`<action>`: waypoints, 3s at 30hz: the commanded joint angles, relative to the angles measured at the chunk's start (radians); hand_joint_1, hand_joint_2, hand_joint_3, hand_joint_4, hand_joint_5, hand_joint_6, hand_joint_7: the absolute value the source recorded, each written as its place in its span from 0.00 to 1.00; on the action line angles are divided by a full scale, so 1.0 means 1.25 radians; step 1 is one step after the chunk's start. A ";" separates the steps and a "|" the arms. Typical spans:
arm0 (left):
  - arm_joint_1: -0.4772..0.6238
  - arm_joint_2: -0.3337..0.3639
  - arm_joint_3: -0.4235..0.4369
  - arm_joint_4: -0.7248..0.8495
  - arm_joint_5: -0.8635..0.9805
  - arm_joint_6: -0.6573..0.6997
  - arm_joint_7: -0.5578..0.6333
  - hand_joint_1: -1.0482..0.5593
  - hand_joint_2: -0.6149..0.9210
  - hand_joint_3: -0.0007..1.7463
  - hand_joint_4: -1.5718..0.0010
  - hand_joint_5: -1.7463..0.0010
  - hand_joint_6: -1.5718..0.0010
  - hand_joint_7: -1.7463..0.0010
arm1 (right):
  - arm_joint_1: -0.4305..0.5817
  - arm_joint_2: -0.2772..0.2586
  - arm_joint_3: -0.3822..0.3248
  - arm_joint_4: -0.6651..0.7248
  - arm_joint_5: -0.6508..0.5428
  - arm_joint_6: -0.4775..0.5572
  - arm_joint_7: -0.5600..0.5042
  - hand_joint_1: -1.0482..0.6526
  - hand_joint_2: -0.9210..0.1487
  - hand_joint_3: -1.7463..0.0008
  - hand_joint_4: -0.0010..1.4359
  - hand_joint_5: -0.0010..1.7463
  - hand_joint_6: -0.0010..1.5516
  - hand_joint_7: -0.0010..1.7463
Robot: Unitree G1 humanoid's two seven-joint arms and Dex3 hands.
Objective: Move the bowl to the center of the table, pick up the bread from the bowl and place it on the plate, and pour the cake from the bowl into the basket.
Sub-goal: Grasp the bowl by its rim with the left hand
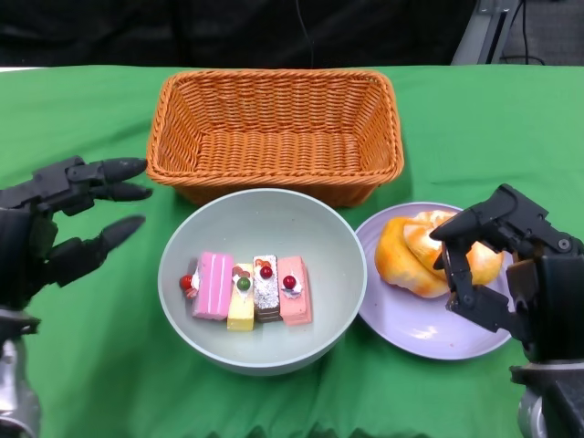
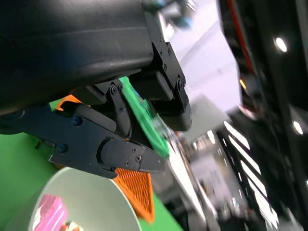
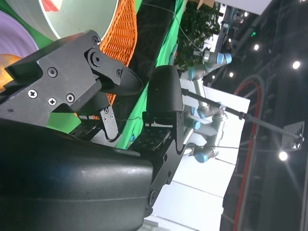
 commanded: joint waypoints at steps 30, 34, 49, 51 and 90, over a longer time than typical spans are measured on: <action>0.068 0.171 -0.083 -0.167 0.376 -0.386 0.043 0.25 1.00 0.03 0.39 0.89 0.38 0.97 | 0.000 0.040 -0.038 0.008 0.008 0.015 -0.025 0.63 0.32 0.42 0.50 0.93 0.43 0.74; 0.068 0.174 -0.075 -0.175 0.431 -0.386 0.080 0.25 1.00 0.05 0.39 0.89 0.37 0.98 | 0.002 0.038 -0.037 0.006 0.017 0.017 -0.013 0.63 0.30 0.44 0.49 0.93 0.43 0.75; 0.075 0.194 -0.053 -0.253 0.665 -0.297 0.189 0.29 1.00 0.04 0.36 0.88 0.36 0.99 | 0.019 0.048 -0.036 -0.005 0.011 0.013 -0.016 0.63 0.28 0.47 0.49 0.91 0.44 0.74; 0.074 0.197 -0.060 -0.259 0.689 -0.287 0.211 0.29 1.00 0.05 0.35 0.88 0.36 0.99 | 0.022 0.051 -0.037 -0.006 0.002 0.013 -0.024 0.63 0.28 0.47 0.49 0.91 0.44 0.73; 0.044 0.293 -0.311 -0.300 0.876 -0.068 0.531 0.27 1.00 0.10 0.36 0.90 0.40 1.00 | 0.053 0.059 -0.021 -0.027 0.013 0.017 -0.010 0.66 0.31 0.41 0.48 0.93 0.44 0.75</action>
